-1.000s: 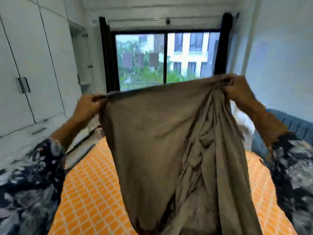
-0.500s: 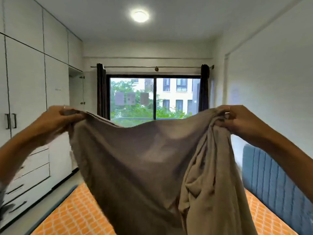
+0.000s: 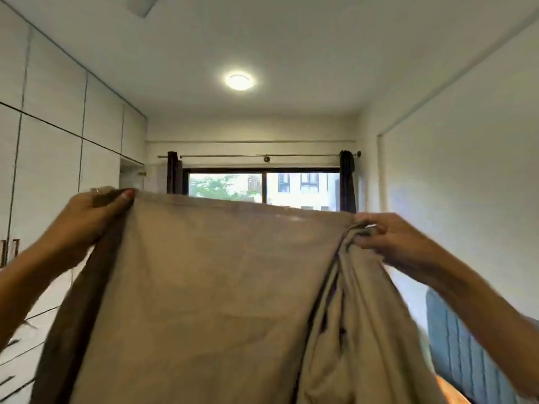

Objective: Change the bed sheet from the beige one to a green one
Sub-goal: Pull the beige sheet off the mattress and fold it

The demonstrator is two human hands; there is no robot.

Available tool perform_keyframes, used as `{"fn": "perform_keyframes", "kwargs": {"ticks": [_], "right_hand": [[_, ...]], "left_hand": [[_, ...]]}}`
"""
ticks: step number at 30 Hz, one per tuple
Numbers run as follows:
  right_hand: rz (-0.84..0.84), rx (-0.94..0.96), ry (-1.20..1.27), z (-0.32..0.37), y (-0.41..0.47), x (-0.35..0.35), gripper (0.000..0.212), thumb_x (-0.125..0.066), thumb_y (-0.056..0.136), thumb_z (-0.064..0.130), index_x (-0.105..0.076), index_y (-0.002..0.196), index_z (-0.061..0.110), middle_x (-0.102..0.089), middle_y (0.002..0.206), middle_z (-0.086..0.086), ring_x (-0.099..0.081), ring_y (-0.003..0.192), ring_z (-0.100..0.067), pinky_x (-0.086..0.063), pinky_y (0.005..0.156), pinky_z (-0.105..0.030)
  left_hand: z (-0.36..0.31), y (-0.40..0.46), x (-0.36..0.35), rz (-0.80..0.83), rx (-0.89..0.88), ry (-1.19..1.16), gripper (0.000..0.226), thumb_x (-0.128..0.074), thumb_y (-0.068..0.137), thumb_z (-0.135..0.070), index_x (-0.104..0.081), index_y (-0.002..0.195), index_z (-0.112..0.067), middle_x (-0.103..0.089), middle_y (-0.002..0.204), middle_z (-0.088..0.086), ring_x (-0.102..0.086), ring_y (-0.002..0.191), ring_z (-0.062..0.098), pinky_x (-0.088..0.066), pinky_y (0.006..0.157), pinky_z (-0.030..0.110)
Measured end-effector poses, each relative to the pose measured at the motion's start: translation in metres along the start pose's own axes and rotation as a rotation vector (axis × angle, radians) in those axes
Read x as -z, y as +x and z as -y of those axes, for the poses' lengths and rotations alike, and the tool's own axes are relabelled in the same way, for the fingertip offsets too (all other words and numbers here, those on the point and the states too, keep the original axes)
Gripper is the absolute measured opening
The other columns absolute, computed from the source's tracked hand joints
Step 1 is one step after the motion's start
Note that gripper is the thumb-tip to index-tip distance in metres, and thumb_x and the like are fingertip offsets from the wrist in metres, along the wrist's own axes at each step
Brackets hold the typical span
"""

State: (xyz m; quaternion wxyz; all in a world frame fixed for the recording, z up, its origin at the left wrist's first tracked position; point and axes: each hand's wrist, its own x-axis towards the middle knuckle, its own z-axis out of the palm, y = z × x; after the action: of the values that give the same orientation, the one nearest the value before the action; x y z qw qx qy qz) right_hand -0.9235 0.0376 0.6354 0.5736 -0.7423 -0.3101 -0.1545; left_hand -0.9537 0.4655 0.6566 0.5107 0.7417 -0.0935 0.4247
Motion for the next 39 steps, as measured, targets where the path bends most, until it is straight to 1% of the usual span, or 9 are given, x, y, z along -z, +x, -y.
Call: {"fn": "perform_keyframes", "kwargs": {"ticks": [4,7,11,14,17,23,28,34,39], "right_hand": [[-0.126,-0.226,-0.301,-0.069,0.065,-0.001,0.02,-0.06,0.087,-0.006,-0.065,0.105,0.001,-0.058,0.083,-0.013,-0.053,0.049,-0.004,-0.039,0.044,-0.017],[-0.192,-0.266,-0.431,-0.101,0.086,0.005,0.045,-0.061,0.085,-0.001,-0.053,0.13,0.003,-0.065,0.097,-0.019,-0.063,0.064,-0.019,-0.048,0.055,-0.026],[-0.294,-0.33,-0.532,-0.14,0.042,0.015,0.034,-0.06,0.073,-0.002,-0.064,0.106,-0.012,-0.067,0.102,-0.026,-0.064,0.085,-0.03,-0.048,0.063,-0.031],[-0.46,-0.412,-0.348,-0.174,-0.026,0.014,0.012,-0.057,0.081,-0.006,-0.066,0.088,-0.004,-0.069,0.088,-0.023,-0.062,0.067,-0.016,-0.047,0.06,-0.029],[-0.476,-0.596,-0.043,-0.219,-0.105,-0.014,0.029,-0.05,0.091,-0.01,-0.055,0.068,0.007,-0.063,0.05,-0.004,-0.053,0.035,-0.002,-0.044,0.037,-0.017],[-0.413,-0.956,0.238,-0.257,-0.25,-0.127,0.02,-0.049,0.093,-0.006,-0.063,0.08,-0.008,-0.057,0.046,0.0,-0.047,0.033,-0.004,-0.037,0.034,-0.016],[-0.408,-1.007,0.39,-0.245,-0.299,-0.199,0.008,-0.056,0.091,0.001,-0.063,0.095,-0.002,-0.07,0.069,-0.003,-0.065,0.056,-0.008,-0.05,0.049,-0.017],[-0.302,-0.947,0.28,-0.219,-0.318,-0.225,0.007,-0.064,0.089,0.01,-0.065,0.094,0.014,-0.073,0.085,-0.002,-0.07,0.082,-0.01,-0.054,0.066,-0.02],[-0.352,-0.797,0.149,-0.203,-0.318,-0.219,0.005,-0.064,0.09,0.014,-0.066,0.092,0.018,-0.072,0.084,0.005,-0.068,0.081,-0.005,-0.053,0.07,-0.018]], "left_hand": [[0.03,0.003,-0.025,-0.037,0.051,0.296,0.037,-0.051,0.096,-0.039,-0.065,0.11,-0.008,-0.064,0.1,0.014,-0.057,0.093,0.032,-0.045,0.085,0.044],[0.043,0.004,-0.054,-0.011,0.086,0.41,0.036,-0.052,0.097,-0.034,-0.064,0.112,-0.004,-0.061,0.098,0.012,-0.053,0.088,0.028,-0.039,0.079,0.038],[0.077,-0.034,-0.095,0.085,0.121,0.467,0.034,-0.057,0.095,-0.029,-0.068,0.107,0.0,-0.066,0.1,0.021,-0.059,0.093,0.034,-0.041,0.075,0.032],[0.11,-0.092,-0.124,0.16,0.194,0.475,0.027,-0.057,0.095,-0.019,-0.068,0.093,0.006,-0.065,0.093,0.023,-0.059,0.088,0.031,-0.026,0.063,0.025],[0.156,-0.173,-0.15,0.277,0.337,0.391,0.025,-0.059,0.092,-0.019,-0.067,0.083,0.004,-0.067,0.084,0.022,-0.064,0.085,0.028,-0.027,0.059,0.029],[0.19,-0.357,-0.19,0.495,0.769,0.229,0.024,-0.062,0.09,-0.032,-0.068,0.088,-0.009,-0.071,0.087,0.009,-0.067,0.089,0.027,-0.05,0.07,0.035],[0.144,-0.422,-0.196,0.518,0.864,0.124,0.012,-0.064,0.09,-0.011,-0.062,0.097,-0.02,-0.059,0.085,-0.02,-0.057,0.086,0.0,-0.04,0.068,0.001],[0.128,-0.449,-0.187,0.415,1.015,-0.015,0.013,-0.059,0.094,-0.018,-0.072,0.095,-0.019,-0.074,0.087,-0.003,-0.069,0.086,0.01,-0.056,0.083,0.042],[0.12,-0.456,-0.184,0.404,1.077,-0.031,0.019,-0.053,0.097,-0.018,-0.071,0.103,-0.019,-0.074,0.095,-0.004,-0.068,0.096,0.012,-0.053,0.09,0.044]]}}
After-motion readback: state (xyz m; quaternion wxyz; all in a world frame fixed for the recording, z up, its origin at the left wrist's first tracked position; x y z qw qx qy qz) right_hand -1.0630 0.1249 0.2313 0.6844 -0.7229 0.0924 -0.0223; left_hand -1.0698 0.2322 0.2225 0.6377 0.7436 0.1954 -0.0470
